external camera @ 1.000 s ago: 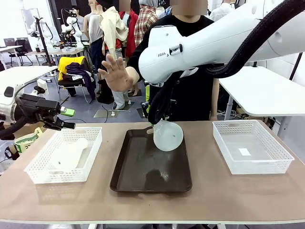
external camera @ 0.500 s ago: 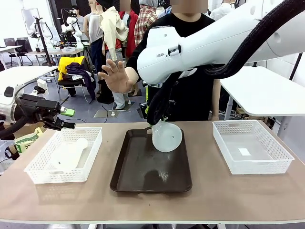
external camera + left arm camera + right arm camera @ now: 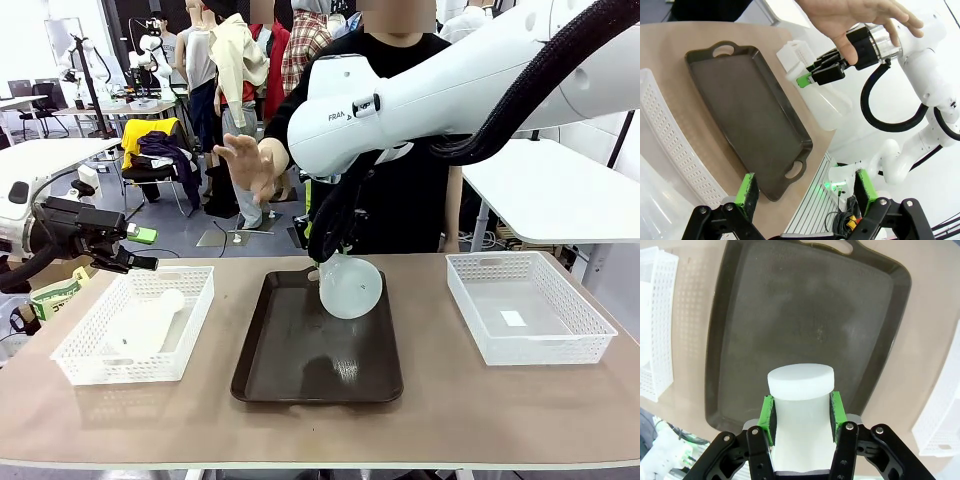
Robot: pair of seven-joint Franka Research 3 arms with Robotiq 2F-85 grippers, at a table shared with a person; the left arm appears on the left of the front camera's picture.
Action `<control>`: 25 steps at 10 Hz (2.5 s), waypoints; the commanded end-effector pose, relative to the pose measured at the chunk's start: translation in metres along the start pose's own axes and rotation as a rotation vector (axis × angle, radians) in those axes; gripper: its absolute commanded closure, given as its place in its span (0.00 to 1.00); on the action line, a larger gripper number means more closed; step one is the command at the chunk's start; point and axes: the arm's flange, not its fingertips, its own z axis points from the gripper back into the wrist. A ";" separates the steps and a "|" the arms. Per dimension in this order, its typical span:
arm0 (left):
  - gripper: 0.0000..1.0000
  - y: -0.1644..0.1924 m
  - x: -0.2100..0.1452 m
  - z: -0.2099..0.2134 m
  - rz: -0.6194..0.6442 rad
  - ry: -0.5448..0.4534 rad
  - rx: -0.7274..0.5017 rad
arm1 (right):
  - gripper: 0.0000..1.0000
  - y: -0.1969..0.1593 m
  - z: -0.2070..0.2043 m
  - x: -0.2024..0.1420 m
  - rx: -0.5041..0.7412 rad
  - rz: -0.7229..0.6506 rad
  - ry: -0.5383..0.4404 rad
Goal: Prepare the laboratory tools.
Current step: Place the picked Big flask upright in the Handle tray as instructed by the person.
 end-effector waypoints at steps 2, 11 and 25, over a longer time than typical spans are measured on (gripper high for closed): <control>0.00 -0.001 0.001 0.002 -0.006 -0.006 -0.011 | 1.00 0.000 0.001 0.001 0.005 0.004 -0.006; 0.00 -0.001 0.001 0.002 -0.006 -0.006 -0.011 | 1.00 0.000 0.001 0.001 0.005 0.004 -0.006; 0.00 -0.001 0.001 0.002 -0.006 -0.006 -0.011 | 1.00 -0.043 -0.009 -0.001 0.279 0.458 -0.370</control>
